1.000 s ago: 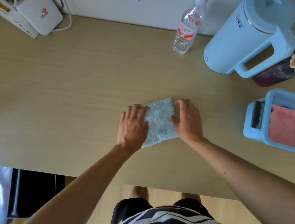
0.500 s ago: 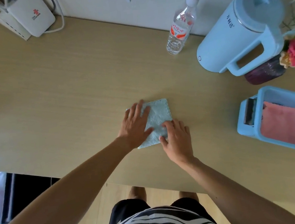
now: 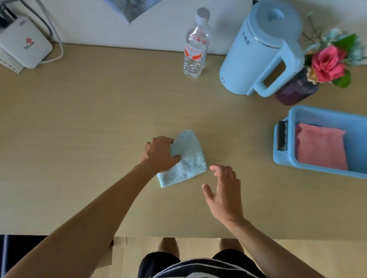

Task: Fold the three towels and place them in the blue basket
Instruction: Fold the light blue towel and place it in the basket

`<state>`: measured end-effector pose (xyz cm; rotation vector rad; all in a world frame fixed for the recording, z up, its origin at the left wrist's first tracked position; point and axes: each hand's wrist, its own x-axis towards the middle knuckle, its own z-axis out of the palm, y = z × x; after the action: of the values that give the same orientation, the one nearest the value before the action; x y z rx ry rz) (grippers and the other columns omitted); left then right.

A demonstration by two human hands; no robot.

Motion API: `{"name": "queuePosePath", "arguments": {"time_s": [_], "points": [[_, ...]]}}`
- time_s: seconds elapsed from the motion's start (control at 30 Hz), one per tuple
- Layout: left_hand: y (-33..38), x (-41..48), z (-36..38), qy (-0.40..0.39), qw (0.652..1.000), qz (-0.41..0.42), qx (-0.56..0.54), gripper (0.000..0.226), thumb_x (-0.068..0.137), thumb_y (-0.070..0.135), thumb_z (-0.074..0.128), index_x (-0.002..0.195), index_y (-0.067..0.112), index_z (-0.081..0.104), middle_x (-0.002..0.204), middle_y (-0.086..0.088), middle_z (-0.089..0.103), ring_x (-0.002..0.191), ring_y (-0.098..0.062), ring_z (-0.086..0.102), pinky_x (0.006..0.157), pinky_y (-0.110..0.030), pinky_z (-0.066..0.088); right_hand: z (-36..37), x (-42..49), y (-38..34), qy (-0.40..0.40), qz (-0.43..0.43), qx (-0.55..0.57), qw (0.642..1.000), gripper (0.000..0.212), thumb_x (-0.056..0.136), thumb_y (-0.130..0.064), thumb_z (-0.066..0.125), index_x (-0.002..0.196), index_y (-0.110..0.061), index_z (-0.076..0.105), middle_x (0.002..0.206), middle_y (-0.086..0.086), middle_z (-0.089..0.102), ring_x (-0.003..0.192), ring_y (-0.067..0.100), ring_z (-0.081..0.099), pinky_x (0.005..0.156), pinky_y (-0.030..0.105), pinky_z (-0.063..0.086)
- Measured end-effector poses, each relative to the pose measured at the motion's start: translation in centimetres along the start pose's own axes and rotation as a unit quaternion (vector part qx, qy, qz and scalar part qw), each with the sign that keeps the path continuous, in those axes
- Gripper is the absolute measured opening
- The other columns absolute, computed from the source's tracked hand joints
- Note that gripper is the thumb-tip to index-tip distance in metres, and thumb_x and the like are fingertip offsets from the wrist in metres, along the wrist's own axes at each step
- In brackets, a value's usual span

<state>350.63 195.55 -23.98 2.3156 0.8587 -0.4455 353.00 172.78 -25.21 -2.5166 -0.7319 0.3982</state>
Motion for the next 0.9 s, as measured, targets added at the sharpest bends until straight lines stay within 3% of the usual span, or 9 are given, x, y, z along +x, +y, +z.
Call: {"name": "queuePosePath", "arguments": {"time_s": [0.1,0.23,0.33,0.43,0.5,0.57,0.63,0.77,0.9], "points": [[2.1,-1.7,-2.1,-0.017,0.995,0.013,-0.101,0.017,0.073,0.027,0.077,0.079,0.018,0.065,0.074,-0.001,0.064,0.071,-0.025,0.062,0.061,-0.030,0.045,-2.1,0.5,-0.1,0.013,-0.009,0.088,0.996,0.049,0.082,-0.017,0.075,0.126,-0.014,0.052,0.109,-0.002,0.051,0.101,0.019,0.055,0.090,0.040,0.049],[6.2,-4.2,-4.8,-0.035,0.944,0.024,-0.326,0.024,0.079,0.014,0.081,0.100,0.015,0.069,0.090,-0.001,0.073,0.077,-0.014,0.070,0.066,-0.025,0.053,-6.6,2.6,-0.9,0.031,0.025,0.224,0.974,0.057,0.084,-0.023,0.075,0.132,-0.016,0.046,0.121,-0.002,0.049,0.112,0.010,0.051,0.097,0.019,0.043],[10.3,-5.3,-6.0,-0.067,0.861,0.061,-0.501,0.041,0.077,0.010,0.081,0.114,0.002,0.066,0.106,-0.014,0.075,0.091,-0.022,0.074,0.073,-0.031,0.060,-11.3,4.5,-1.4,0.016,0.117,0.458,0.881,0.055,0.081,-0.019,0.069,0.129,-0.020,0.041,0.123,0.001,0.060,0.114,0.010,0.059,0.094,0.023,0.049],[15.1,-5.7,-5.7,-0.070,0.822,0.100,-0.556,0.046,0.075,0.012,0.077,0.117,-0.001,0.064,0.111,-0.020,0.072,0.096,-0.028,0.072,0.081,-0.039,0.061,-16.1,5.7,0.1,0.043,0.120,0.562,0.817,0.042,0.088,0.005,0.062,0.113,-0.019,0.037,0.091,-0.007,0.069,0.082,0.005,0.066,0.072,0.019,0.052],[18.4,-5.6,-4.7,-0.054,0.808,0.113,-0.575,0.042,0.078,0.008,0.076,0.117,-0.001,0.063,0.108,-0.017,0.073,0.095,-0.026,0.072,0.080,-0.038,0.061,-19.2,5.8,2.3,0.064,0.091,0.550,0.827,0.042,0.091,0.014,0.055,0.108,-0.017,0.032,0.082,-0.008,0.067,0.074,0.005,0.063,0.068,0.021,0.051],[21.4,-5.2,-3.4,-0.016,0.812,0.120,-0.571,0.035,0.080,0.006,0.076,0.113,0.001,0.064,0.102,-0.011,0.073,0.091,-0.021,0.071,0.077,-0.037,0.061,-21.8,5.8,4.8,0.089,0.071,0.498,0.860,0.040,0.088,0.004,0.059,0.105,-0.019,0.033,0.085,-0.002,0.064,0.075,0.010,0.060,0.069,0.026,0.051],[24.4,-4.4,-1.7,0.033,0.837,0.127,-0.532,0.032,0.077,0.011,0.078,0.106,0.009,0.064,0.093,-0.004,0.074,0.081,-0.015,0.070,0.071,-0.035,0.059,-24.3,6.0,7.7,0.115,0.057,0.436,0.891,0.033,0.085,-0.006,0.058,0.099,-0.027,0.036,0.090,0.007,0.059,0.077,0.013,0.056,0.071,0.029,0.048],[29.5,-3.0,2.0,0.064,0.888,0.141,-0.432,0.056,0.077,0.005,0.076,0.122,0.018,0.045,0.096,-0.009,0.071,0.072,-0.016,0.064,0.066,-0.031,0.057,-28.1,7.0,14.1,0.115,0.027,0.219,0.969,0.021,0.085,-0.007,0.053,0.091,-0.027,0.049,0.085,-0.008,0.052,0.071,0.010,0.046,0.068,0.027,0.038],[33.0,-0.6,5.9,0.065,0.941,0.210,-0.256,0.045,0.078,0.004,0.071,0.120,0.018,0.061,0.107,-0.005,0.068,0.092,-0.023,0.063,0.082,-0.026,0.050,-29.5,8.3,19.3,0.027,0.076,0.087,0.993,0.028,0.088,-0.007,0.062,0.107,-0.026,0.068,0.099,0.001,0.061,0.074,0.023,0.056,0.072,0.028,0.040]]}}
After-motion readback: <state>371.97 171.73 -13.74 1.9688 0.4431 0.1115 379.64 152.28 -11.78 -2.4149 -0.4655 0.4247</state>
